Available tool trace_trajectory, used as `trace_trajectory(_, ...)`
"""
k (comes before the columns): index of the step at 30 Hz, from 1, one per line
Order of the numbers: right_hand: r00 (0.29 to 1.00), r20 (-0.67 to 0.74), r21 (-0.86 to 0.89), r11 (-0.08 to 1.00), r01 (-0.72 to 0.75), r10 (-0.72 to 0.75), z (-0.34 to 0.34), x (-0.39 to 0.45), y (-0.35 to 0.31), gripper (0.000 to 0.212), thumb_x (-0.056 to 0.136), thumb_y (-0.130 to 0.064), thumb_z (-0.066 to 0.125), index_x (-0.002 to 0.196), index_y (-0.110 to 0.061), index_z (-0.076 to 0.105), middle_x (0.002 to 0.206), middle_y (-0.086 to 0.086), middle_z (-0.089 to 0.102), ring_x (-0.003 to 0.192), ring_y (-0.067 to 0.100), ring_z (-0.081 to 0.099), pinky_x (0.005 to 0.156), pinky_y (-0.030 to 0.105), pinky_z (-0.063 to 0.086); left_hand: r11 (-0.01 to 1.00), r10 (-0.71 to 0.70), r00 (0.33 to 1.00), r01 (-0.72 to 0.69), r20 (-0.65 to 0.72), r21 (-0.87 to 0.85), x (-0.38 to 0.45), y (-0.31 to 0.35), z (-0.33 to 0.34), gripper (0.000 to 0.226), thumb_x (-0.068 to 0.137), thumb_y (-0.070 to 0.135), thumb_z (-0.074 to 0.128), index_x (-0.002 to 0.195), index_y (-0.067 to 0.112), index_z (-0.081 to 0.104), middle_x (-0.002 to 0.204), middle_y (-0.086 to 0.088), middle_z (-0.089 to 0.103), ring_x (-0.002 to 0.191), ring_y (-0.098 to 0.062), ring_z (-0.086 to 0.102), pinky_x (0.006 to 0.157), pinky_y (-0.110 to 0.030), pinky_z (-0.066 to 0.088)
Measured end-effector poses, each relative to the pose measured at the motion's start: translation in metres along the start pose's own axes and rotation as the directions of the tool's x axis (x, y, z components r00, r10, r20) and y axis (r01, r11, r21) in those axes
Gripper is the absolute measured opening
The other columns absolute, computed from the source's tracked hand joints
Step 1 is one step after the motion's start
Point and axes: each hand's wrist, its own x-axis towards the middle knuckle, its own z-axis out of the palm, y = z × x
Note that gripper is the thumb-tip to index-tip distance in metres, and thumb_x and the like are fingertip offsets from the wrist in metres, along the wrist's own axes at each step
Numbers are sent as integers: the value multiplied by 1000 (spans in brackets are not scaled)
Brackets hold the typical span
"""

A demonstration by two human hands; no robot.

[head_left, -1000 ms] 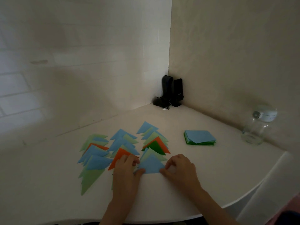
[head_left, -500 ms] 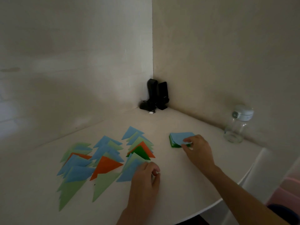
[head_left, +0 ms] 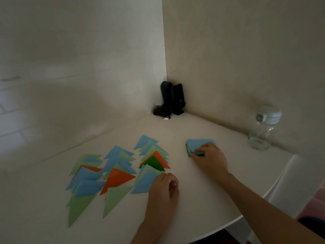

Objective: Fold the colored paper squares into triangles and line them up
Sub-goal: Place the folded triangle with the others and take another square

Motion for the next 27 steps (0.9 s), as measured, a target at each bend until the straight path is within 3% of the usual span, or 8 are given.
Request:
trace_trajectory(2, 1000, -5, 2, 1000, 5, -5, -1, 0, -2, 33, 78, -48, 69, 102, -26, 71, 108, -8, 59, 97, 15, 58, 79, 27, 44, 1000, -5, 1000, 5, -3, -7, -1, 0, 0, 22, 75, 3, 59, 78, 23, 51, 78, 11, 48, 72, -7, 46, 61, -21, 41)
trace_trajectory(9, 999, -51, -69, 998, 15, -19, -1, 1, -5, 19, 88, -34, 60, 95, -21, 73, 105, -2, 60, 89, 20, 58, 68, 27, 41, 1000, -6, 1000, 6, -6, -12, -1, 0, -1, 21, 75, 2, 58, 79, 22, 52, 79, 10, 48, 73, -5, 44, 62, -18, 39)
trace_trajectory(16, 987, -155, -44, 999, 32, -39, -16, 0, 0, 7, 79, -29, 71, 79, -23, 72, 93, -4, 65, 85, 17, 57, 69, 30, 45, 1000, -9, 1000, 9, -9, -22, -2, -2, 0, 20, 75, 3, 58, 79, 21, 53, 79, 10, 48, 74, -5, 44, 63, -21, 42)
trace_trajectory(22, 992, 10, 125, 984, -126, 126, -24, -2, 4, 12, 75, -43, 75, 77, -31, 75, 76, -12, 66, 68, 4, 57, 54, 20, 42, 999, -15, 1000, 14, -8, -33, -2, -1, -1, 22, 75, 1, 59, 77, 22, 52, 78, 10, 48, 73, -5, 45, 62, -19, 39)
trace_trajectory(25, 987, -62, 270, 955, -123, 145, -33, -1, 0, 11, 76, -35, 75, 76, -24, 74, 72, -3, 68, 61, 6, 57, 52, 16, 39, 999, -20, 1000, 19, -9, -46, -3, -1, -2, 23, 74, 0, 60, 77, 22, 52, 78, 10, 49, 73, -4, 45, 62, -15, 38)
trace_trajectory(27, 987, -157, 240, 971, -5, 44, -43, -4, -7, 8, 78, -30, 74, 76, -22, 71, 73, -2, 66, 62, 7, 56, 54, 10, 35, 996, -32, 999, 31, -13, -82, -3, 0, -3, 24, 74, -2, 60, 78, 21, 53, 78, 11, 50, 73, -5, 47, 62, -14, 39)
